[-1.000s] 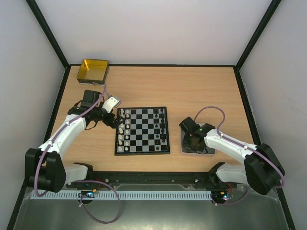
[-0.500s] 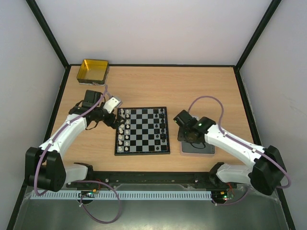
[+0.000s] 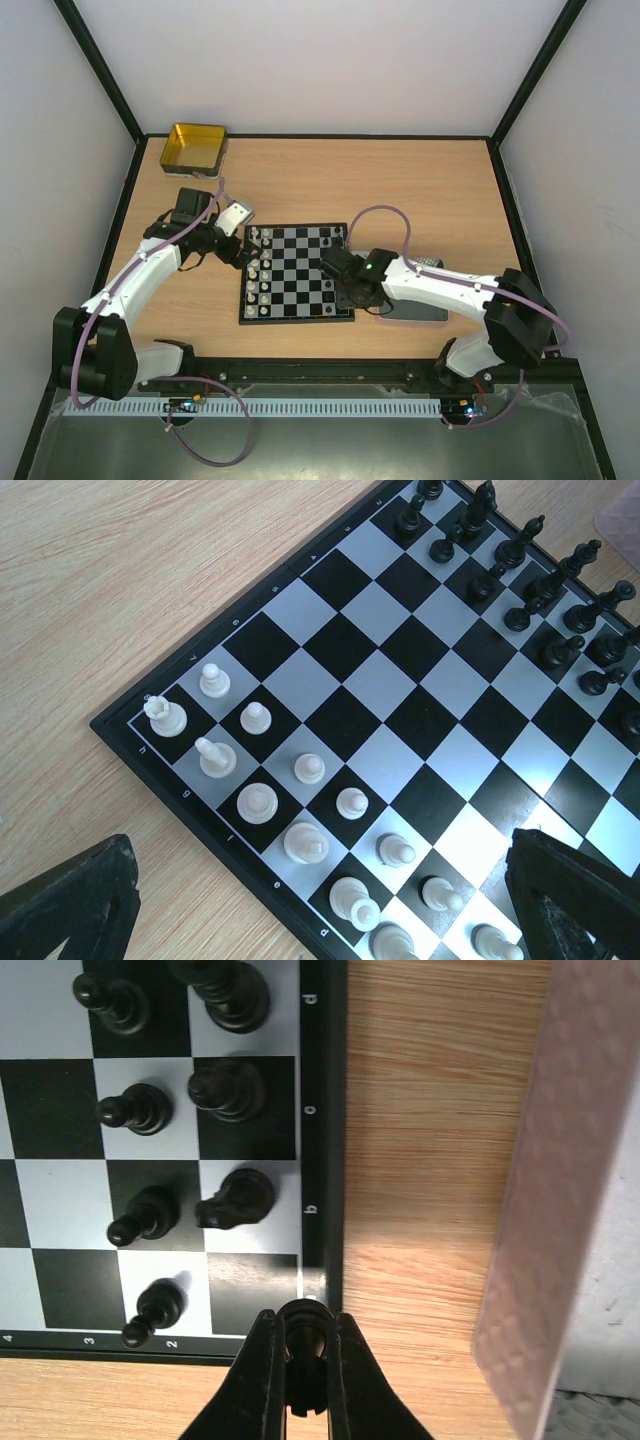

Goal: Set up the chess pieces on the board
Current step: Place the chess piece on the chessboard.

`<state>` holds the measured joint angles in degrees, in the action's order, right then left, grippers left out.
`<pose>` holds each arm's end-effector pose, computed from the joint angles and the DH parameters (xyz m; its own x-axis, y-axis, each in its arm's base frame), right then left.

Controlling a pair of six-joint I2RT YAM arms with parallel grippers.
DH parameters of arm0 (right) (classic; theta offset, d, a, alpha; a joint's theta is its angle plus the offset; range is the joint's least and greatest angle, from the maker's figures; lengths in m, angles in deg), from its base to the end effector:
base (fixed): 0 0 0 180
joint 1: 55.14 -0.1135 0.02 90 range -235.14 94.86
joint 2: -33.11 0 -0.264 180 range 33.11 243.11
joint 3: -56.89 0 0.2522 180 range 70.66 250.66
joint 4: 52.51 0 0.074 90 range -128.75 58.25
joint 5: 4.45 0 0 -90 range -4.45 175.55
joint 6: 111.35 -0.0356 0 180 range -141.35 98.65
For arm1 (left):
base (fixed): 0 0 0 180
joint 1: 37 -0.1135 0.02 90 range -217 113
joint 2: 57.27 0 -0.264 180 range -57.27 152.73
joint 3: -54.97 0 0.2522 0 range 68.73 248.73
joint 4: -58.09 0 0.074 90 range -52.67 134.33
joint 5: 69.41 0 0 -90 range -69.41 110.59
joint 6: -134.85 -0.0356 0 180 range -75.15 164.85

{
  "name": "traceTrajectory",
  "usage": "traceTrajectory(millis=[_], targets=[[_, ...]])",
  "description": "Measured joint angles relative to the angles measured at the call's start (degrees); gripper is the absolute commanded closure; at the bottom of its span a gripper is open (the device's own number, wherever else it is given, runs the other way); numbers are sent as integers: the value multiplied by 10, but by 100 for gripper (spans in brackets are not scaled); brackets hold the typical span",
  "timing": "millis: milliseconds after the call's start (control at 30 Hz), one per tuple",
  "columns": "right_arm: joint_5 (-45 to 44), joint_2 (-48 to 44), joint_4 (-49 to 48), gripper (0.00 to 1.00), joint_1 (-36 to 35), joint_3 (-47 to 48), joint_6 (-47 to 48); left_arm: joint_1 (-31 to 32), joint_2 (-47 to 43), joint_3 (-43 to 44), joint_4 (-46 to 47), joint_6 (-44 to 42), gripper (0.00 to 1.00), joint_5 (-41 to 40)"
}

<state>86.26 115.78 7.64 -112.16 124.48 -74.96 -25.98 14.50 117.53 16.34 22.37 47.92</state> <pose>0.1399 0.2165 0.2038 -0.9889 -0.0452 -0.1416 -0.0749 0.9743 0.2123 0.2451 -0.0644 0.2418 -0.5310 0.4495 -0.7184 0.7107 0.6979 -0.0887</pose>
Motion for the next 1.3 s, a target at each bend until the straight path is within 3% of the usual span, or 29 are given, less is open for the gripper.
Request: traceTrajectory(millis=[1300], targets=[[28,81,-42,95,-20,25,9,0,-3,0,1,0,1,-4]])
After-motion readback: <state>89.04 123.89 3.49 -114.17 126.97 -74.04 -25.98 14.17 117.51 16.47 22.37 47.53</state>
